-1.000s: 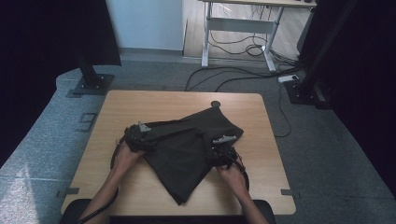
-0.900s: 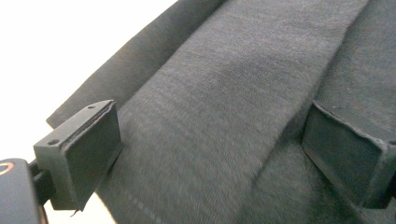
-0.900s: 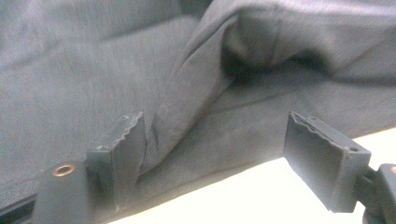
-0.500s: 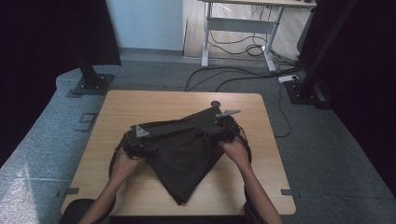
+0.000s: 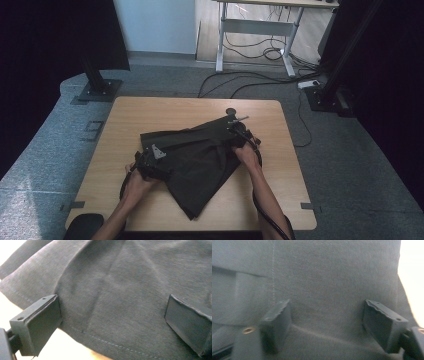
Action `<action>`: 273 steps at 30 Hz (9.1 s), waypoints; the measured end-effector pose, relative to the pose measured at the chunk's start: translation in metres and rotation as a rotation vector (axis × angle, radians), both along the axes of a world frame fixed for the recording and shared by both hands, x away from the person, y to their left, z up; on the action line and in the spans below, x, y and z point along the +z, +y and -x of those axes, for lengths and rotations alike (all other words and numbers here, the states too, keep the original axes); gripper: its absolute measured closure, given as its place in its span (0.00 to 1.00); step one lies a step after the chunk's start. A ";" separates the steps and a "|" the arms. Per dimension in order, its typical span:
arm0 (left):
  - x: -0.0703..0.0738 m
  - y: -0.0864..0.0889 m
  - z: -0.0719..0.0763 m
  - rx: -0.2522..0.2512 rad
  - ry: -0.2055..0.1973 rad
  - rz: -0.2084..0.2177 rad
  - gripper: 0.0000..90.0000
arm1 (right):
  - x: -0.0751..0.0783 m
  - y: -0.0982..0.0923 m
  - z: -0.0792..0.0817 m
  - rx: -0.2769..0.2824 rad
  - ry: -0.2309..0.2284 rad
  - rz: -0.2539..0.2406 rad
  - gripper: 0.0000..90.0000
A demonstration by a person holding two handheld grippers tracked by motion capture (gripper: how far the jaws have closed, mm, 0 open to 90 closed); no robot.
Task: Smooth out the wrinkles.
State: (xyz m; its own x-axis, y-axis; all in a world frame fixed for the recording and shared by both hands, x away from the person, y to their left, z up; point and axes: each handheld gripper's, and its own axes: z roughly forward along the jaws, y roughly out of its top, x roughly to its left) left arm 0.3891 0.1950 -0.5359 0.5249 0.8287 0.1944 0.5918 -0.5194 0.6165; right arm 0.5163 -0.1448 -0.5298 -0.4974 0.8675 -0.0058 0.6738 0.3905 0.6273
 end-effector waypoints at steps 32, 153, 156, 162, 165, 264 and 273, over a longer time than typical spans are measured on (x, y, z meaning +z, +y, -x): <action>0.014 0.029 -0.039 0.073 0.137 0.198 0.00 | -0.008 -0.003 0.110 0.044 -0.020 -0.093 0.30; 0.138 -0.109 -0.029 -0.299 -0.004 0.093 0.92 | 0.037 -0.034 0.093 -0.055 -0.081 -0.006 0.33; 0.137 -0.107 -0.031 -0.291 0.001 0.101 0.92 | 0.023 -0.063 0.098 -0.116 -0.034 0.021 0.38; 0.137 -0.105 -0.032 -0.282 0.004 0.100 0.92 | -0.004 -0.081 0.105 -0.140 0.010 0.007 0.45; 0.139 -0.103 -0.033 -0.275 -0.002 0.099 0.92 | -0.004 -0.075 0.106 -0.134 -0.007 0.005 0.55; 0.087 0.079 -0.084 0.127 0.006 0.135 0.00 | -0.018 -0.035 0.104 0.004 -0.051 -0.044 0.13; 0.042 0.063 -0.084 0.047 0.089 0.201 0.00 | -0.023 -0.034 0.105 0.007 -0.082 -0.065 0.05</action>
State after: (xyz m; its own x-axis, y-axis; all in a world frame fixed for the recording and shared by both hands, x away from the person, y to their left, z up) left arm 0.4734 0.2578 -0.4939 0.4929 0.8698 -0.0223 0.6689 -0.3625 0.6490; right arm 0.4113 -0.1785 -0.5526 -0.5039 0.8637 0.0093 0.6162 0.3519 0.7046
